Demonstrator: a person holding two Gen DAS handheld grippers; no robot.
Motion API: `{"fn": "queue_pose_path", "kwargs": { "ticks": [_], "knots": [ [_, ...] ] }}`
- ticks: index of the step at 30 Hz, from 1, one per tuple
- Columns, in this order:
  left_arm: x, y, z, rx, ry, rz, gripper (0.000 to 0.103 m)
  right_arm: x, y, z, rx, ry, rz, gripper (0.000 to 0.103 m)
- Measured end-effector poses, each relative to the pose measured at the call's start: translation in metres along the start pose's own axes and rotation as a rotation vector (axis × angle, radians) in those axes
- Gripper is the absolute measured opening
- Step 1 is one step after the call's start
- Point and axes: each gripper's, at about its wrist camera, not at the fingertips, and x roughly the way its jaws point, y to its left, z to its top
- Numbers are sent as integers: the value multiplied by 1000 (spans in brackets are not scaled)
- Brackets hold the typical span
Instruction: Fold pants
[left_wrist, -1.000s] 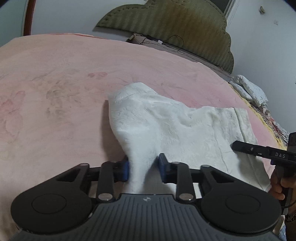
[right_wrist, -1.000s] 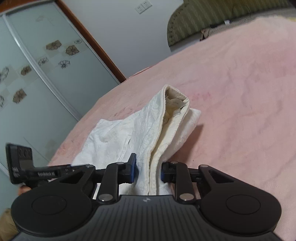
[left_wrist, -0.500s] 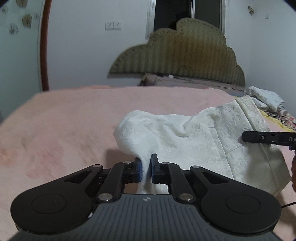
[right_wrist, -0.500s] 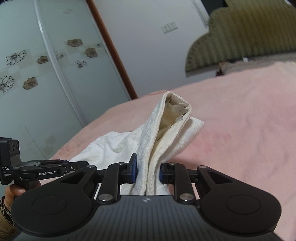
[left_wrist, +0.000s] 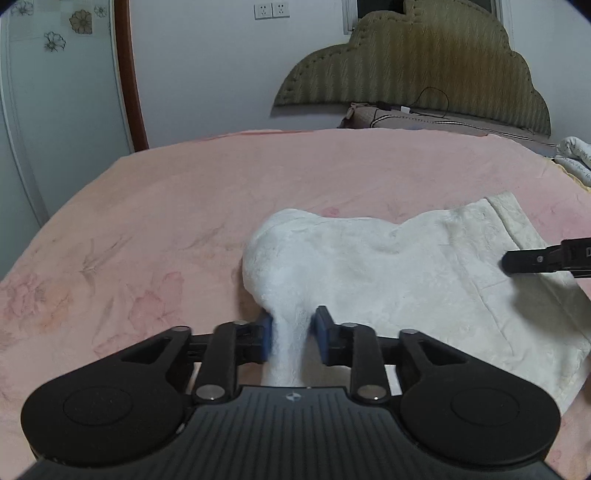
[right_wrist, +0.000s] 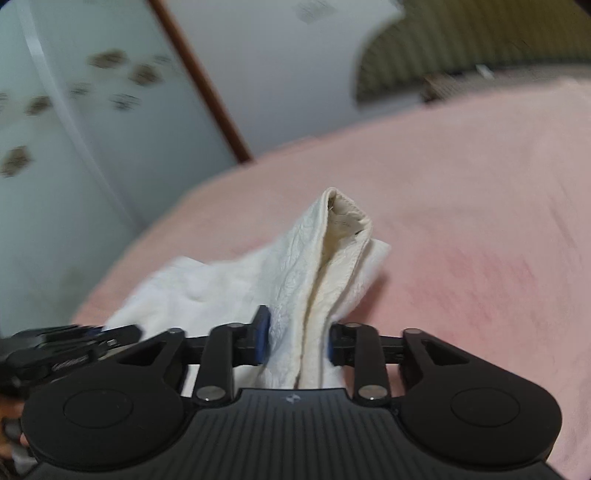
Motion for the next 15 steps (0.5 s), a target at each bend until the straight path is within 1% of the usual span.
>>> {"fn": "queue_pose_path", "kwargs": {
  "ticks": [1, 2, 3, 5, 6, 7, 8, 9, 10, 11, 12, 13, 14, 15],
  "knots": [
    [-5, 1, 0, -2, -11, 20, 47, -5, -5, -2, 23, -8, -4, 44],
    [-11, 1, 0, -4, -24, 49, 55, -11, -8, -4, 28, -23, -12, 44],
    [-18, 2, 0, -7, -42, 79, 59, -19, -8, -7, 17, -45, -38, 45],
    [-32, 1, 0, -25, -63, 113, 62, -43, 2, -12, -48, -132, -155, 46],
    [-39, -1, 0, -35, -65, 114, 63, -55, 10, -15, -93, -181, -202, 48],
    [-46, -5, -1, -42, -61, 104, 64, -66, 19, -19, -141, -226, -218, 48],
    [-52, -9, -2, -49, -56, 91, 66, -76, 28, -24, -179, -255, -195, 48],
    [-57, -14, -5, -56, -54, 73, 68, -83, 36, -29, -211, -259, -153, 48],
    [-62, -20, -8, -56, -52, 53, 70, -86, 44, -33, -241, -244, -105, 48],
    [-63, -26, -12, -46, -47, 41, 74, -85, 52, -39, -273, -213, -61, 48],
    [-61, -33, -16, -28, -38, 42, 75, -81, 60, -46, -303, -169, -31, 47],
    [-59, -39, -21, -6, -31, 60, 75, -75, 66, -52, -327, -119, -21, 47],
    [-55, -45, -28, 21, -29, 97, 75, -66, 72, -58, -348, -73, -35, 47],
    [-55, -48, -35, 46, -32, 141, 75, -58, 74, -64, -366, -45, -73, 47]
  ]
}}
